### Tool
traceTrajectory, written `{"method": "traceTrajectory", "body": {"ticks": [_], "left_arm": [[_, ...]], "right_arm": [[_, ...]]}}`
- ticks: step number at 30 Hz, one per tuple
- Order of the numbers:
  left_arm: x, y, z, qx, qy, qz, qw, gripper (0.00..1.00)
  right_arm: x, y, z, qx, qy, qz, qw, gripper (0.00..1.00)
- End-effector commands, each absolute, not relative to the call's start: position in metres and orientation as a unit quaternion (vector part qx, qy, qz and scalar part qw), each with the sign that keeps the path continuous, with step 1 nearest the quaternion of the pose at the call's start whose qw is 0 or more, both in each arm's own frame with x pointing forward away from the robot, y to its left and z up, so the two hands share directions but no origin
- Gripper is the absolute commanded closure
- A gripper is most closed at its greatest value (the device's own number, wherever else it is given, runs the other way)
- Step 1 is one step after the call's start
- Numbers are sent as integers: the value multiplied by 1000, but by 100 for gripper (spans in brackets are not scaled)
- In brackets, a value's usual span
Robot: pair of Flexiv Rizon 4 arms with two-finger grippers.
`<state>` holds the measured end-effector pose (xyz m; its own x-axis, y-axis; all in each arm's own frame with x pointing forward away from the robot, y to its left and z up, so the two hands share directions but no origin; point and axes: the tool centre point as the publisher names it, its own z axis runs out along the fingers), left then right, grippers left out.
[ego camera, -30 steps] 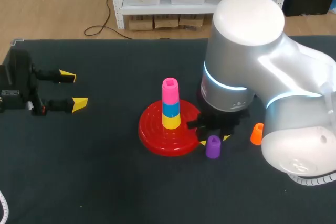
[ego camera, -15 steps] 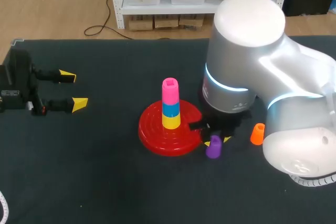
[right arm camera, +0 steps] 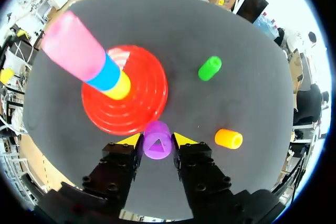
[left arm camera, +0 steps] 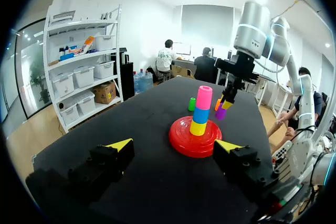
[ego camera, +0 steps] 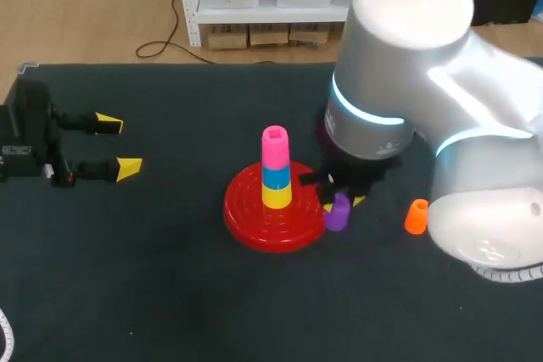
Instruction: Pick up and stack the cylinders on the red base in this order: pink,purple,orange,green
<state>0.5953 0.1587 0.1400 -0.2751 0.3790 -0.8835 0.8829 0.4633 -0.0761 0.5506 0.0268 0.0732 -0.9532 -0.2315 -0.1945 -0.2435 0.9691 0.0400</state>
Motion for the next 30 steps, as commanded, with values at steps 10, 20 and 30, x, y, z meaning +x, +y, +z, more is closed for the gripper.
{"method": "traceTrajectory", "body": {"ticks": [10, 20, 30], "left_arm": [[595, 158, 137, 424, 740, -295, 431, 0], [595, 158, 137, 424, 740, -295, 431, 0], [595, 158, 137, 424, 740, -295, 431, 0]], "right_arm": [[581, 39, 171, -120, 976, 77, 164, 100], [605, 57, 209, -157, 966, 82, 185, 100], [605, 83, 209, -195, 961, 88, 178, 100]]}}
